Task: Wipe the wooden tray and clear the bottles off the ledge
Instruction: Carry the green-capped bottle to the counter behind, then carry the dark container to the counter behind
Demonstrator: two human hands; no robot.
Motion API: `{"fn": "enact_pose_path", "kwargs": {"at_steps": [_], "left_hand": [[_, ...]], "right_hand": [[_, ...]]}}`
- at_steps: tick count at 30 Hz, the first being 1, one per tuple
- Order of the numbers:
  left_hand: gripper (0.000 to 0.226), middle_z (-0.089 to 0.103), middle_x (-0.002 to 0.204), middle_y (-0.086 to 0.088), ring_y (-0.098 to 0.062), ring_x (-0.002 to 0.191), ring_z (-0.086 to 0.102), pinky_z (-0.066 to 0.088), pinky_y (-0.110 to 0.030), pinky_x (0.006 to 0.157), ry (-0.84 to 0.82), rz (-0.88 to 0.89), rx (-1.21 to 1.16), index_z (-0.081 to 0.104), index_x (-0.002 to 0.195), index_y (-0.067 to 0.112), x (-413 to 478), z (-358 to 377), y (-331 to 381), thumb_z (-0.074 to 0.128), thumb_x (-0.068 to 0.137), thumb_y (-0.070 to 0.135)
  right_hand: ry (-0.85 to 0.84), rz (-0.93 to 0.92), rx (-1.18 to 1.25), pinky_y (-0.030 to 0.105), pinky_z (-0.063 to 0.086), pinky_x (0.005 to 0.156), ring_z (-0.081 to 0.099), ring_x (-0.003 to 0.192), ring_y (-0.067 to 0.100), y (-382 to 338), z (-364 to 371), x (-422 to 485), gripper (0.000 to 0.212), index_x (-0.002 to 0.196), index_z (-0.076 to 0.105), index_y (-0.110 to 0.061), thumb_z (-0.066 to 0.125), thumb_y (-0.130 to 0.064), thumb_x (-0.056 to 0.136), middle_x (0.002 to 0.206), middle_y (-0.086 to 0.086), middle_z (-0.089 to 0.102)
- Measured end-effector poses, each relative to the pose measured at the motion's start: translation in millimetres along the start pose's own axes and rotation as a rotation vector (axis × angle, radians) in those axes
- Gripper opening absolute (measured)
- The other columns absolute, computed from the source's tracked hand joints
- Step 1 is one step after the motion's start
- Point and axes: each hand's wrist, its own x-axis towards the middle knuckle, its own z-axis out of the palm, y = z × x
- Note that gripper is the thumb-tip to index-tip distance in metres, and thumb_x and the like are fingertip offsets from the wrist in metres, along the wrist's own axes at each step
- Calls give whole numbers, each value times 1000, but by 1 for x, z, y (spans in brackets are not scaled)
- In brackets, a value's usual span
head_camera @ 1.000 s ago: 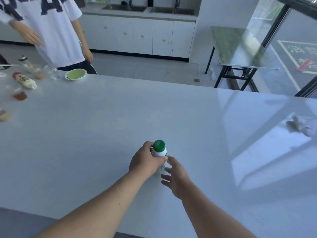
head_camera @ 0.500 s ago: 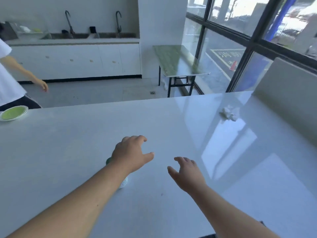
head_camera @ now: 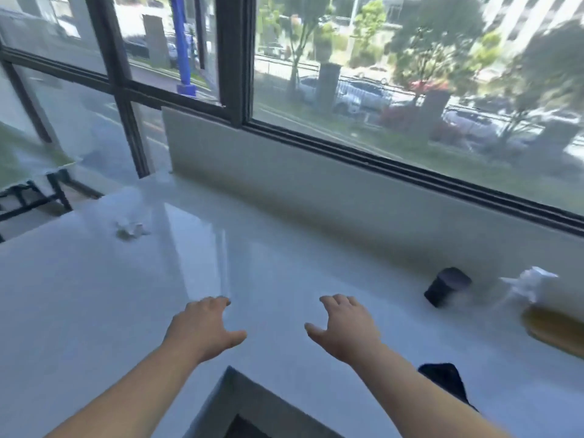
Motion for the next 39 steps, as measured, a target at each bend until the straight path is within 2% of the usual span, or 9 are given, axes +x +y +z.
{"fn": "enact_pose_path", "kwargs": {"at_steps": [13,20,22,24,26,29,33,36,39], "left_hand": [[89,44,156,14,-15,140,41,48,-39,101,-94,319,-19,39,152,37,111,87,356,62,75,75],[95,46,154,4,-22,139,45,48,-42,100,-72,364,-43,38,153,34,186,143,524,69,73,77],[95,48,153,3,-22,137,47,47,-39,95,-63,380,-69,41,151,33,205,159,559,73,71,74],[90,53,145,1,-23,130,52,45,-36,87,-58,389,-98,47,145,30,221,172,585,76,69,68],[86,56,138,0,-25,124,55,49,-38,89,-71,375,-98,48,142,30,236,182,605,77,67,62],[79,58,127,0,-26,114,57,54,-43,90,-93,355,-74,48,137,32,249,194,619,78,68,56],[72,61,119,-3,-27,100,59,52,-38,77,-60,384,-77,47,135,32,255,203,624,78,72,47],[69,63,115,0,-27,100,62,53,-37,76,-23,390,-143,48,130,33,248,200,615,75,68,49],[69,62,114,8,-21,97,60,51,-35,73,-1,378,-223,47,126,38,234,187,593,74,65,52]], "right_hand": [[3,573,389,41,40,110,39,142,25,346,7,-3,67,153,43,-26,48,-61,97,154,-2,48],[18,781,1005,37,46,98,56,128,27,451,28,67,55,149,50,-23,52,-46,99,147,7,55],[-14,839,1186,32,44,86,59,109,23,466,38,89,42,138,57,-25,50,-42,100,127,-1,60],[-45,908,1351,27,40,74,50,82,19,478,49,108,20,112,57,-24,45,-34,100,97,-6,52],[-67,974,1551,35,45,74,45,77,22,485,53,120,21,98,56,-16,47,-35,96,87,2,47],[-82,1001,1746,46,58,89,52,78,22,489,58,131,37,112,58,-4,53,-37,94,95,19,60],[-51,1001,1860,37,46,69,55,80,26,491,58,139,21,98,63,-17,54,-37,96,93,2,59],[-28,972,1903,38,44,74,52,78,27,485,58,142,22,101,62,-15,51,-34,99,84,1,56],[-25,912,1902,43,52,91,71,93,27,468,55,142,29,107,73,-16,54,-36,98,82,-2,78]]}}
